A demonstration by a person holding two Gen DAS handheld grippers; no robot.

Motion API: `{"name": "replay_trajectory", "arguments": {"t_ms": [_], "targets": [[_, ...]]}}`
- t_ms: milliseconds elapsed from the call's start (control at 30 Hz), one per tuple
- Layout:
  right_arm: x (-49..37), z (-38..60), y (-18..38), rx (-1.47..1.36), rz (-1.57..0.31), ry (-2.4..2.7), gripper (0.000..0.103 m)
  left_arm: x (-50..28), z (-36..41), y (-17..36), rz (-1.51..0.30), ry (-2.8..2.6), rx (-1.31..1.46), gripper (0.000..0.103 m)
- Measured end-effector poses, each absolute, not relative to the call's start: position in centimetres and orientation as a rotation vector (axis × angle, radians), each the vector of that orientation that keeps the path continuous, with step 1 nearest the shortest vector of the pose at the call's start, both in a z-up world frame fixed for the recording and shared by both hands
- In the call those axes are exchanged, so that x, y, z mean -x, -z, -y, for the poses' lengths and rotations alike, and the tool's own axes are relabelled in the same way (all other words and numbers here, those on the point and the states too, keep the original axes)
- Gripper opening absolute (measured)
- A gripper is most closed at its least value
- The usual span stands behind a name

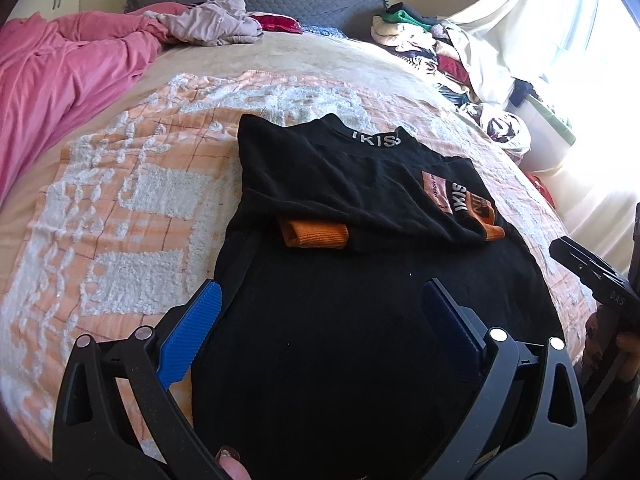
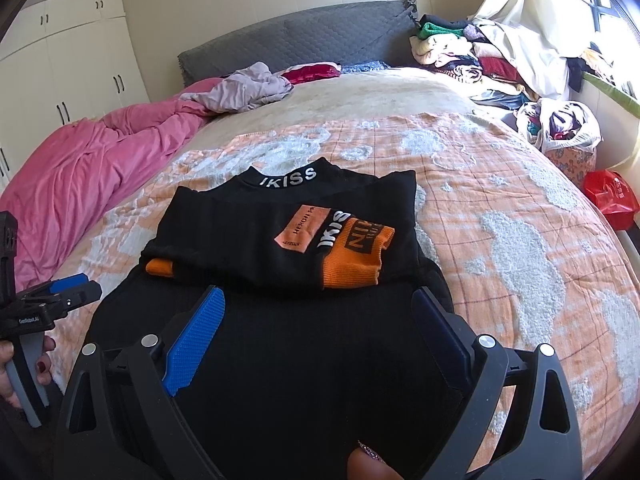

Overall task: Fold small clothes
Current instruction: 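Move both tools to the sweatshirt hem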

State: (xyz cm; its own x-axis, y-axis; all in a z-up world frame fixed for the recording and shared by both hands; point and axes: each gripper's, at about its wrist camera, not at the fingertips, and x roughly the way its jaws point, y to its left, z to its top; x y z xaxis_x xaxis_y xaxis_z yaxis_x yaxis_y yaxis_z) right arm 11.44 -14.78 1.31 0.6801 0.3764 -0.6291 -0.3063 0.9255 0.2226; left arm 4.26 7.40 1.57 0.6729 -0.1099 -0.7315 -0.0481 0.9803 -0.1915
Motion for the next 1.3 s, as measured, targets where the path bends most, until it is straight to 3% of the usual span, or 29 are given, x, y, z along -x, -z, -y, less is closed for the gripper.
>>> {"name": "replay_trajectory", "arguments": {"t_ms": [1300], "targets": [[-3.6, 20.3, 5.6, -0.038, -0.98, -0.28, 0.094, 4.3, -11.0, 3.9, -0.964, -0.016, 0.286, 0.093]]}}
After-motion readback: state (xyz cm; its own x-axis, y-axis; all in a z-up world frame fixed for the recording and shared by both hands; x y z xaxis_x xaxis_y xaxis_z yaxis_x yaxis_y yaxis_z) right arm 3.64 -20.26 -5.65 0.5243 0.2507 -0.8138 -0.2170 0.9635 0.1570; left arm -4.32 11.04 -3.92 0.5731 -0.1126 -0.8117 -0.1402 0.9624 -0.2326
